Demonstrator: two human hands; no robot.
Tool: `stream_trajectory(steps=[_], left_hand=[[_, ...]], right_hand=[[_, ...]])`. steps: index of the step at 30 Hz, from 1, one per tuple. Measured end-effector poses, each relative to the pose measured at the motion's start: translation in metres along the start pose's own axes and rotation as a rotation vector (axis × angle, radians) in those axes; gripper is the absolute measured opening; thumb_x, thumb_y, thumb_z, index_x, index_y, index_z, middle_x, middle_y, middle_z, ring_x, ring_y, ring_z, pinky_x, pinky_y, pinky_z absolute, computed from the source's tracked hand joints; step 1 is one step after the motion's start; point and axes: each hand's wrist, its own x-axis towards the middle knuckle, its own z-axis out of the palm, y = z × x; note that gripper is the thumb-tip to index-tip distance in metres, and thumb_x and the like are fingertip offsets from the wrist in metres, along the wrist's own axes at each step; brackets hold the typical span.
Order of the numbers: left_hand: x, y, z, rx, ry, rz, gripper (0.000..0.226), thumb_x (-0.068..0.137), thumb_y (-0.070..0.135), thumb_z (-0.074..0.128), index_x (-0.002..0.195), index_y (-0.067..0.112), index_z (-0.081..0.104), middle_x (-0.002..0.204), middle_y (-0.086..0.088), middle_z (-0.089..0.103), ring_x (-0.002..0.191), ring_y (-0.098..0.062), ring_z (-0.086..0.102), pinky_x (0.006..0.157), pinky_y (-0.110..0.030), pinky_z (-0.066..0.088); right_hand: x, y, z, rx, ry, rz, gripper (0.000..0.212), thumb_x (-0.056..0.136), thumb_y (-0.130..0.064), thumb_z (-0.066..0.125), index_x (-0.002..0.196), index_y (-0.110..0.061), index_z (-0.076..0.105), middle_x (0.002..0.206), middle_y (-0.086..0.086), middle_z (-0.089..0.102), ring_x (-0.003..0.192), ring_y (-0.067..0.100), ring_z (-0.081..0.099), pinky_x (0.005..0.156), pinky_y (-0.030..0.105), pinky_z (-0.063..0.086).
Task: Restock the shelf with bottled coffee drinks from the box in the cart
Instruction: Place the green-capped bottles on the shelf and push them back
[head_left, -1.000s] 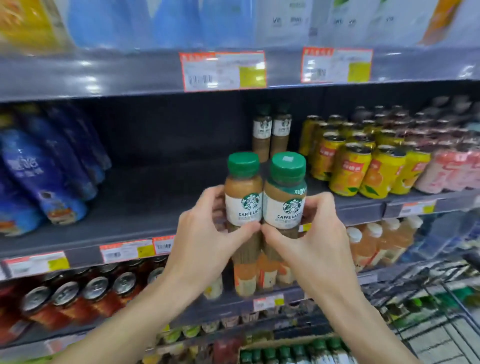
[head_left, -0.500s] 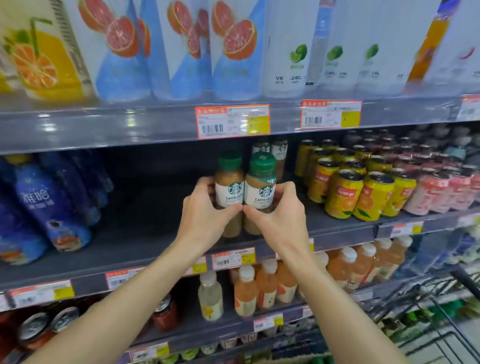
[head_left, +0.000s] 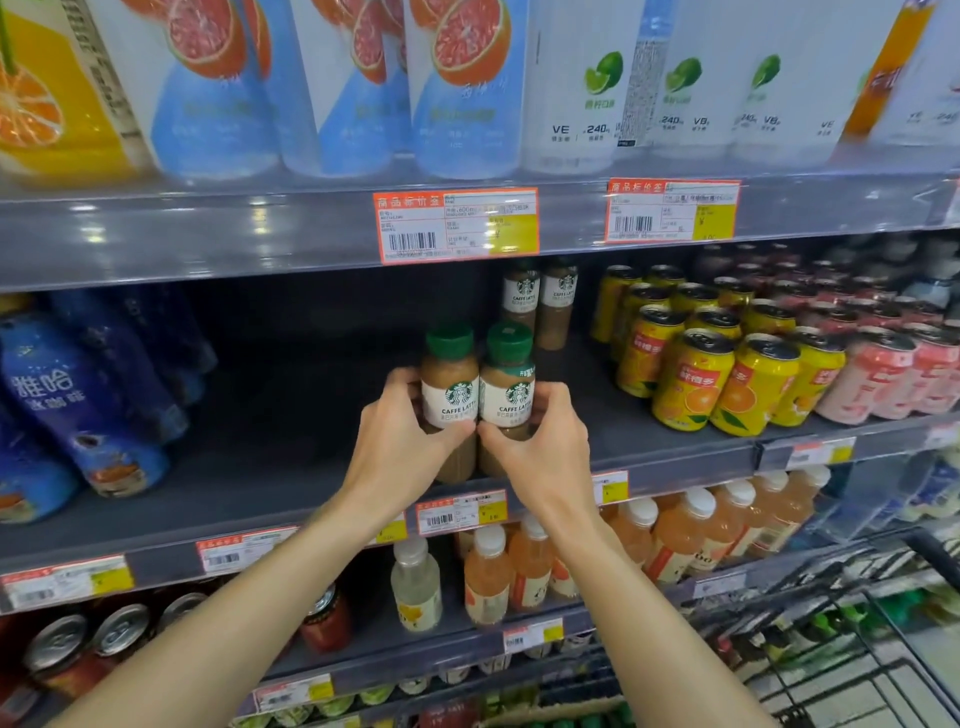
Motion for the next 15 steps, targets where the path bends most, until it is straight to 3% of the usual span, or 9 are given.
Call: stream_trajectory(steps=[5,9,12,15], left_hand=[[-0.003,-0.011,0.002,-0.038,-0.008,-0.012,0.059,0.072,0.023,0.083,0.120,0.026,0.049,0.103,0.018,0.064,0.097,0.003,0.063,0.086,-0.028,0.056],[-0.007,-0.013,0.003,-0.067,-0.007,0.020,0.063,0.072,0.029,0.083,0.125,0.026,0.048,0.108,0.019,0.064,0.100,0.008,0.061,0.084,-0.016,0.052],[-0.007,-0.016,0.003,-0.025,-0.014,0.047,0.061,0.072,0.038,0.082,0.124,0.026,0.052,0.110,0.018,0.065,0.102,0.008,0.060,0.083,-0.013,0.051],[-0.006,-0.018,0.003,-0.001,-0.014,0.042,0.054,0.073,0.038,0.081,0.119,0.026,0.055,0.105,0.018,0.066,0.097,0.010,0.060,0.077,-0.010,0.050]], right_hand=[[-0.006,0.006,0.001,0.007,-0.001,-0.030,0.055,0.074,-0.037,0.081,0.119,-0.032,0.049,0.115,-0.015,0.060,0.110,0.007,0.056,0.091,0.038,0.053],[-0.018,0.010,0.002,0.032,0.029,-0.050,0.066,0.080,-0.029,0.079,0.135,-0.029,0.043,0.125,-0.016,0.053,0.116,0.001,0.052,0.095,0.022,0.048],[-0.025,0.013,0.007,0.043,0.076,-0.074,0.058,0.082,-0.023,0.077,0.131,-0.026,0.046,0.117,-0.020,0.049,0.112,-0.005,0.051,0.089,0.010,0.044],[-0.018,0.013,0.014,0.027,0.099,-0.072,0.053,0.082,-0.021,0.077,0.126,-0.025,0.049,0.112,-0.019,0.049,0.108,-0.004,0.052,0.086,0.009,0.044]])
